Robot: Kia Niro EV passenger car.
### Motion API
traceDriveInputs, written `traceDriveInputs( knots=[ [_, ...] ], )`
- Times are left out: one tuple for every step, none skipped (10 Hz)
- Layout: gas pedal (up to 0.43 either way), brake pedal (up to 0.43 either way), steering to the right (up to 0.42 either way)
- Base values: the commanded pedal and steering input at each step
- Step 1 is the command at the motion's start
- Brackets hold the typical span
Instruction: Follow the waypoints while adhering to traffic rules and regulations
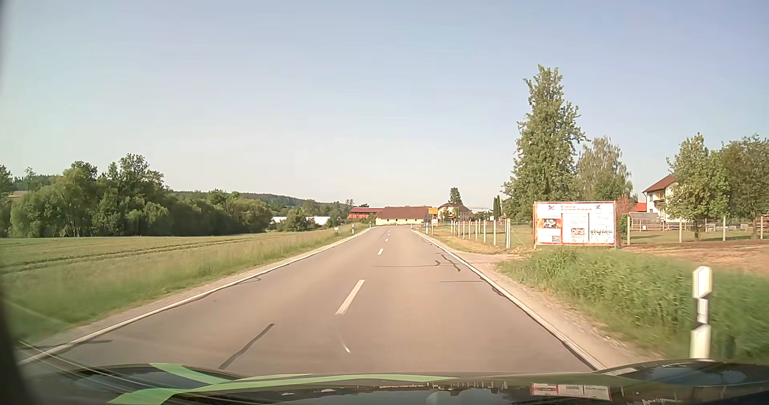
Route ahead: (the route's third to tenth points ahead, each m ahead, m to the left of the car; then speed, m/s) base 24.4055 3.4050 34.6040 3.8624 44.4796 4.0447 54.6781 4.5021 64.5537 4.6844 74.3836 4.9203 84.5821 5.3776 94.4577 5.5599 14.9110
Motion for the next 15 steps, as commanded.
traceDriveInputs(
  knots=[
    [0.0,0.0,-0.005],
    [0.0,0.0,-0.004],
    [0.0,0.0,-0.004],
    [0.0,0.0,-0.001],
    [0.02,0.0,0.0],
    [0.059,0.0,0.0],
    [0.087,0.0,-0.001],
    [0.11,0.0,-0.001],
    [0.118,0.0,-0.001],
    [0.118,0.0,-0.003],
    [0.118,0.0,-0.005],
    [0.118,0.0,-0.007],
    [0.118,0.0,-0.007],
    [0.118,0.0,-0.007],
    [0.118,0.0,-0.008]
  ],
)
